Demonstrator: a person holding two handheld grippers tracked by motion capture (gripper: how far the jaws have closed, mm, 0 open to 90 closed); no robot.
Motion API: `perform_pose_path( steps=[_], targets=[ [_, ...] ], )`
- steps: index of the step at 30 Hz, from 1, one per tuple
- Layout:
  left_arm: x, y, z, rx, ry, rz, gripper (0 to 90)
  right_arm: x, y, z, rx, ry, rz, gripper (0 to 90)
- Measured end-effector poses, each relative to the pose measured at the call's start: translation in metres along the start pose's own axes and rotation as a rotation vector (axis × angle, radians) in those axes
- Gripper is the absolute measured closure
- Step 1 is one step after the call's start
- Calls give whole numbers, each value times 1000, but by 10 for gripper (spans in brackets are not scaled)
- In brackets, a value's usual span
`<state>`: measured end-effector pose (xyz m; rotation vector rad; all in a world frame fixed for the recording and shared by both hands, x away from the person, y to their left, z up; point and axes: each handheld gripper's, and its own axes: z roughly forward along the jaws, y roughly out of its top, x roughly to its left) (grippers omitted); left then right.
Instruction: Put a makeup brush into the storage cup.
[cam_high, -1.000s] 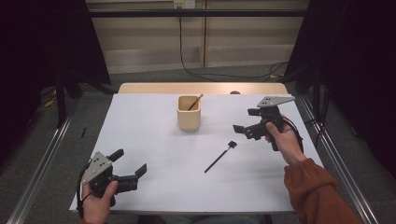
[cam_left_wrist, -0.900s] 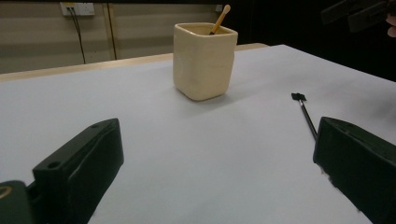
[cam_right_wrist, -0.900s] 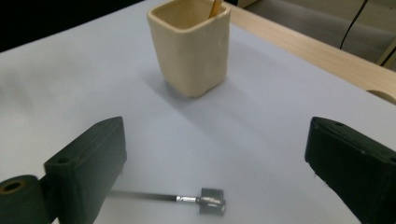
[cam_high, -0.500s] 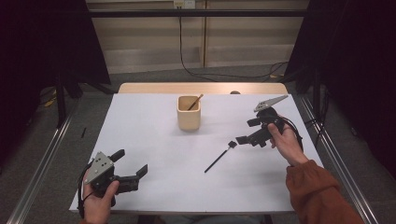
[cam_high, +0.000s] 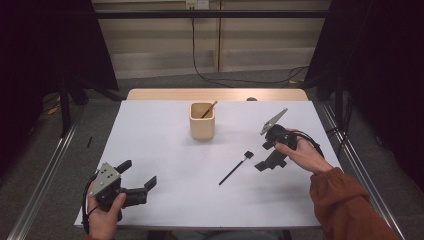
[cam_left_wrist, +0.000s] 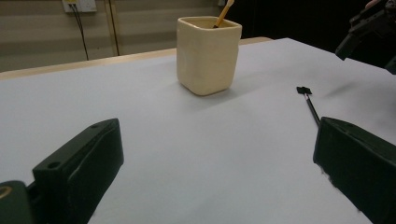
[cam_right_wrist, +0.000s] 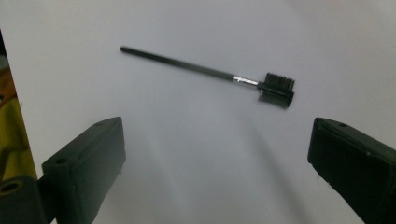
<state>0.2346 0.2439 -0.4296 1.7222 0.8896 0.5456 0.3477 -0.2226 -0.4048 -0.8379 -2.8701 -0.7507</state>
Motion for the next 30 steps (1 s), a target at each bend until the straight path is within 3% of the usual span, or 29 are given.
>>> perform_pose_path(
  steps=[5,11,14,19,22,25,30],
  targets=[
    [0,0,0,-2,0,1,17,0,2,8,109,43,-36,52],
    [0,0,0,-2,2,0,17,-2,7,15,156,47,-55,37],
    [0,0,0,-2,2,0,17,-2,11,20,191,46,-103,94],
    [0,0,0,-1,1,-2,17,-3,20,26,202,68,-182,180],
    [0,0,1,1,-4,-5,17,-3,25,31,223,81,-203,258],
    [1,-1,1,6,-2,-2,17,-3,28,35,236,62,-244,343],
    [1,-1,2,7,-2,-4,17,-5,38,37,248,76,-257,404]
  ],
)
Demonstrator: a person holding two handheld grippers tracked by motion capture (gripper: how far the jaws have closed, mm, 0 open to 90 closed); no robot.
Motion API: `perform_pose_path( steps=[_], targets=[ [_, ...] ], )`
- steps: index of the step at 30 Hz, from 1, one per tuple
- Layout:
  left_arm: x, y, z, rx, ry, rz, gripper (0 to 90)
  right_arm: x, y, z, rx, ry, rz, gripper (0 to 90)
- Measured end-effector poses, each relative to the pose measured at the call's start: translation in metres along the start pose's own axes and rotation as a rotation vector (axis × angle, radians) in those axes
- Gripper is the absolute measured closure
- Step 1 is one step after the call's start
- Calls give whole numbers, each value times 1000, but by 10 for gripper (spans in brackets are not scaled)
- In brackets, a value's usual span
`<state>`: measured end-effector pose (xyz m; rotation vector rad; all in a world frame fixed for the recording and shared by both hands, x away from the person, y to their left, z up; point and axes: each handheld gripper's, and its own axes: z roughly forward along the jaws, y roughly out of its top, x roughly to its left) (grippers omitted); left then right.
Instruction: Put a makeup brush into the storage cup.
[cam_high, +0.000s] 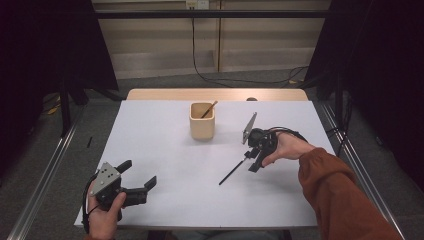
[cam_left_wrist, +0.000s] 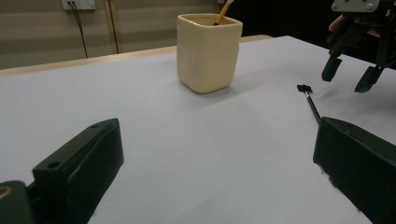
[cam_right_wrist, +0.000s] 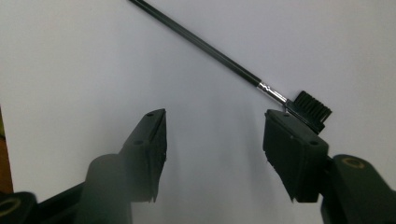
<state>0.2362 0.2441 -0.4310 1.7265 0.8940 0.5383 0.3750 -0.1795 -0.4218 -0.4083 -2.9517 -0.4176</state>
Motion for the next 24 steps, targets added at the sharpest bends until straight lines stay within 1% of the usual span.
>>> perform_pose_path(
  steps=[2,3,4,5,6,7,8,9,12,13,14,15,16,17,18,19,21,24],
  targets=[
    [0,0,0,0,0,2,17,-3,4,1,15,-4,-4,421],
    [0,0,0,1,-2,5,17,-5,6,1,16,-4,-19,445],
    [0,0,0,3,-6,8,17,-5,8,0,11,0,-20,448],
    [0,0,0,3,-7,3,17,-6,10,0,1,0,-24,452],
    [0,0,0,4,-6,2,17,-6,12,-1,-6,-3,-36,468],
    [0,0,0,4,-5,-1,17,-6,13,-1,-1,-4,-37,477],
    [0,0,0,4,-1,-1,17,-7,15,0,9,-5,-56,478],
    [1,0,0,4,1,-2,17,-7,17,1,26,-11,-59,485],
    [1,0,0,7,9,0,17,-8,22,4,47,-16,-91,515],
    [1,0,0,4,7,-5,17,-7,23,5,55,-17,-81,519],
    [1,0,0,4,7,-3,17,-8,24,6,45,-19,-97,538],
    [0,0,0,3,8,-6,17,-9,24,7,46,-15,-99,548],
    [0,0,1,7,8,-5,17,-10,25,9,45,-14,-113,568],
    [0,0,1,9,7,-6,17,-9,26,11,60,-12,-107,575],
    [0,0,1,10,8,-6,17,-10,27,13,66,-11,-116,582],
    [1,0,1,11,4,1,17,-9,29,14,76,-11,-107,588],
    [0,0,1,11,12,0,17,-12,32,16,76,-15,-120,586],
    [1,-1,1,10,14,-4,17,-15,36,19,87,-18,-114,581]
  ],
)
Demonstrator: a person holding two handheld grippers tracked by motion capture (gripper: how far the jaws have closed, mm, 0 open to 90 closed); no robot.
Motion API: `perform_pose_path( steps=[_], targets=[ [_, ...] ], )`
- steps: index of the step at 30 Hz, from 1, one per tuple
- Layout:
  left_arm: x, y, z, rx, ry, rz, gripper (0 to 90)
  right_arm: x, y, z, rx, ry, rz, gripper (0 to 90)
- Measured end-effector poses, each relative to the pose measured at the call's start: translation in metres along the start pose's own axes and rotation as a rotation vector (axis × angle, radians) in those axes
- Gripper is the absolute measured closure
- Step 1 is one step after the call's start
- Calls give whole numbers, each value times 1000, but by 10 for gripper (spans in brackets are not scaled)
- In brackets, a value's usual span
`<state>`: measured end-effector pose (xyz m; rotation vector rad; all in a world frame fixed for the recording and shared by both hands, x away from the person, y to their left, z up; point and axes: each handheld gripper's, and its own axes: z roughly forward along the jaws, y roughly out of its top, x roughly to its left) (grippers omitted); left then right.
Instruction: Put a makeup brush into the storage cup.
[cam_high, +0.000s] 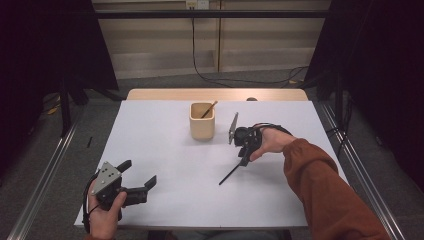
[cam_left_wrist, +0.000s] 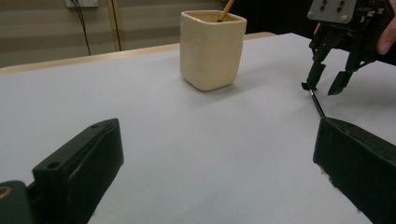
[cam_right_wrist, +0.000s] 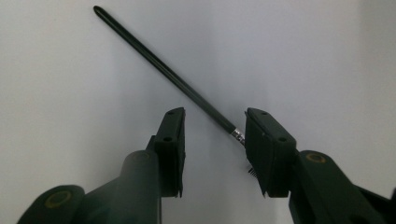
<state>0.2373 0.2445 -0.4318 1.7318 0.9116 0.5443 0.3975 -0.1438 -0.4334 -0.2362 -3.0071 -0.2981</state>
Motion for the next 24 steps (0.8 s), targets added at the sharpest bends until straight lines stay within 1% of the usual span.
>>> perform_pose_path(
  steps=[2,3,4,5,6,8,13,15,16,18,19,20,21,23,24],
  targets=[
    [0,0,0,3,3,0,17,-2,0,2,11,-3,1,581],
    [0,0,0,4,2,1,17,-3,-1,4,20,-1,-10,582],
    [0,0,0,7,3,0,17,-3,-1,5,25,-2,-2,583],
    [0,0,0,7,1,1,17,-4,-2,7,29,-5,-11,585],
    [0,0,1,8,-1,2,17,-4,-2,8,38,-3,-9,586],
    [0,0,1,6,-3,2,17,-4,-2,8,29,-5,-13,587],
    [0,0,1,9,-2,5,17,-3,-1,10,27,-21,-38,588],
    [0,0,1,10,-3,6,17,-2,-1,10,36,-31,-47,586],
    [0,0,1,10,-2,5,17,-1,0,11,36,-34,-41,586],
    [0,0,1,9,-5,7,17,-2,0,12,33,-42,-50,585],
    [0,0,1,10,-5,8,17,-2,0,12,33,-41,-46,585],
    [1,0,1,10,-4,7,17,-2,0,13,39,-43,-47,588],
    [1,0,1,11,-5,7,17,-2,0,15,61,-44,-61,590],
    [1,0,1,10,-6,7,17,-2,0,16,62,-49,-74,615],
    [1,-1,1,11,-6,7,17,0,0,16,69,-60,-59,638]
  ],
)
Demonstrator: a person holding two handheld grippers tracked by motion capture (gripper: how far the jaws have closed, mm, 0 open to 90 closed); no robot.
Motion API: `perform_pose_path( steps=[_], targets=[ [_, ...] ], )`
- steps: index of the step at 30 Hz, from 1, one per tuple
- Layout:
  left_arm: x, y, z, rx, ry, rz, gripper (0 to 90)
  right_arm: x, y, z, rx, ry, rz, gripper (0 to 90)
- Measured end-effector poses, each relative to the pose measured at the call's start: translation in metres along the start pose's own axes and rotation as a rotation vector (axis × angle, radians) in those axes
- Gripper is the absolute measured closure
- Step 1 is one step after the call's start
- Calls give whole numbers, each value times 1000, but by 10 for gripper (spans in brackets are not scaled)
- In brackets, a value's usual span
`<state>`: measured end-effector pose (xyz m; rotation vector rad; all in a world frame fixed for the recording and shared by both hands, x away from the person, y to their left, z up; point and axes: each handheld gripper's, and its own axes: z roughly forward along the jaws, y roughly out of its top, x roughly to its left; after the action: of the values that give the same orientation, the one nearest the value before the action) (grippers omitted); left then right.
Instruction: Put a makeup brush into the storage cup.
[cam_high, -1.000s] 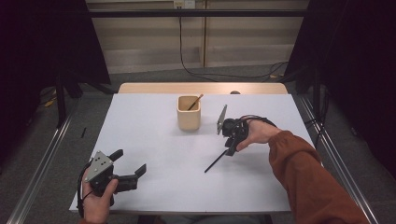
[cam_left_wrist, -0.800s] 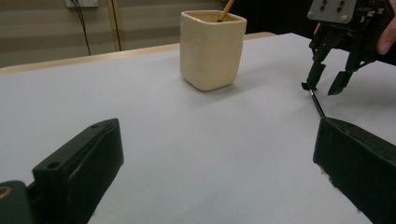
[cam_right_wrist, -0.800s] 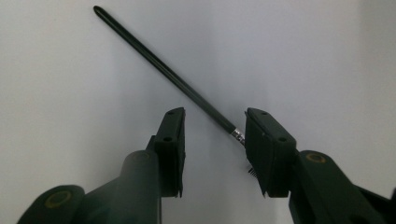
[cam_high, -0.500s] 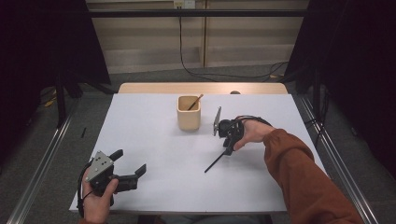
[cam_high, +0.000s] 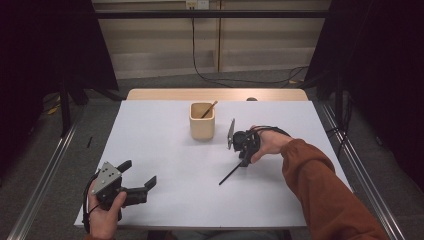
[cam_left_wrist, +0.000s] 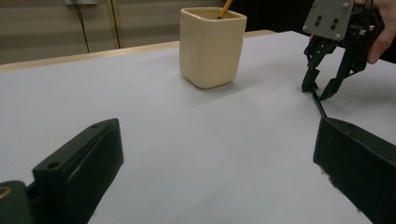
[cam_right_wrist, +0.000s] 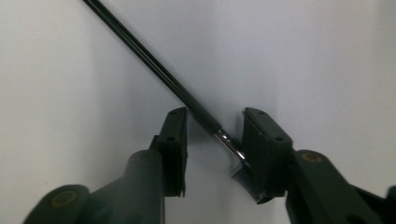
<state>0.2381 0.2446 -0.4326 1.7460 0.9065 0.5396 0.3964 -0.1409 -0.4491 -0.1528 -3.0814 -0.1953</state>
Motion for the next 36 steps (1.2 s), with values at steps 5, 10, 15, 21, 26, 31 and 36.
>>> perform_pose_path(
  steps=[5,10,15,21,26,31,36],
  targets=[
    [-1,0,1,8,-9,1,17,-1,0,1,0,0,-16,643],
    [-2,0,1,6,-9,1,17,0,2,0,12,-6,-19,651],
    [-1,-1,2,8,-13,4,17,0,6,1,43,-12,-26,718],
    [-1,-1,2,10,-16,4,19,-2,6,0,43,-1,-30,859],
    [-1,-1,2,10,-15,5,18,-1,5,1,34,2,-4,859],
    [-2,-1,1,8,-13,3,18,-4,3,0,22,11,12,860],
    [-1,-1,1,1,-11,0,18,-5,3,0,13,17,52,860]
  ],
)
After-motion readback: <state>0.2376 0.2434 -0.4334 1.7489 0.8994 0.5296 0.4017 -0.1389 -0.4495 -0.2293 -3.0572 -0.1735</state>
